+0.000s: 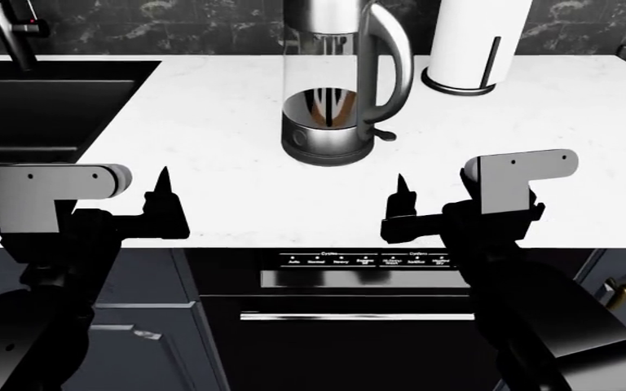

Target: Press down the lever to turn on the electric kettle.

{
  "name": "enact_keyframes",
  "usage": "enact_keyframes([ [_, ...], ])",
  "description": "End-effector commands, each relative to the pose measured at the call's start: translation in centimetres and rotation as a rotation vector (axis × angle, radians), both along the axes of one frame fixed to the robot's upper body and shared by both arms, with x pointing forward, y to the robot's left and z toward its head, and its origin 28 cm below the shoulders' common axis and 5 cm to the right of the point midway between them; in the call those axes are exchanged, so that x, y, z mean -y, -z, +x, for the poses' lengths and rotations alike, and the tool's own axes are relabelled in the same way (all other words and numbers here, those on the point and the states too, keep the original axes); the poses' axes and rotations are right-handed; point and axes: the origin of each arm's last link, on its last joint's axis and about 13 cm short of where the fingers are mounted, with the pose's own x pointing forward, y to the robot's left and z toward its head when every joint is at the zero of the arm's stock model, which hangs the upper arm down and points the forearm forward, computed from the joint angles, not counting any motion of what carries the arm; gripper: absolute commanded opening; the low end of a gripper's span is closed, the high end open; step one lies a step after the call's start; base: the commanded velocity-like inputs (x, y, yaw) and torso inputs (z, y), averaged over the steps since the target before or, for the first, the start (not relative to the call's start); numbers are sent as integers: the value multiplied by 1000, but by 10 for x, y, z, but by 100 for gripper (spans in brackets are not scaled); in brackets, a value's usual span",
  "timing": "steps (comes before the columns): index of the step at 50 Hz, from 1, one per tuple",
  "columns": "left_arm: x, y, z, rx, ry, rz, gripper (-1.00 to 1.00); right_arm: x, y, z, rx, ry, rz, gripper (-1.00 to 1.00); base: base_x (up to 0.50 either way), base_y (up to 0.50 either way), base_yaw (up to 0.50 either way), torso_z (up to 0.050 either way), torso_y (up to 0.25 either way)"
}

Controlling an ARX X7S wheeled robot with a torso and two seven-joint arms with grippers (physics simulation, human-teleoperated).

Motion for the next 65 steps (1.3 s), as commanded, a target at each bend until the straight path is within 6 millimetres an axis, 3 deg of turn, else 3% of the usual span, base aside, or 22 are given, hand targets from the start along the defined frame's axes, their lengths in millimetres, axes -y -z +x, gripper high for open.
enact_keyframes([
  [1,0,0,0,0,-1,0,100,0,0,0,-6,1,2,100,332,-12,0,0,0],
  [23,0,1,-1,-1,-2,1,100,1,0,2,-9,15,7,100,308,-70,0,0,0],
  [45,0,1,1,-3,-4,1,100,0,-2,-1,-20,16,3,100,11,-20,0,0,0],
  [46,0,1,1,-3,-4,2,100,0,-2,-1,-22,15,4,-100,0,0,0,0,0],
  [65,0,1,0,-5,-3,-1,100,0,-5,-2,-26,-5,8,-100,0,0,0,0,0],
])
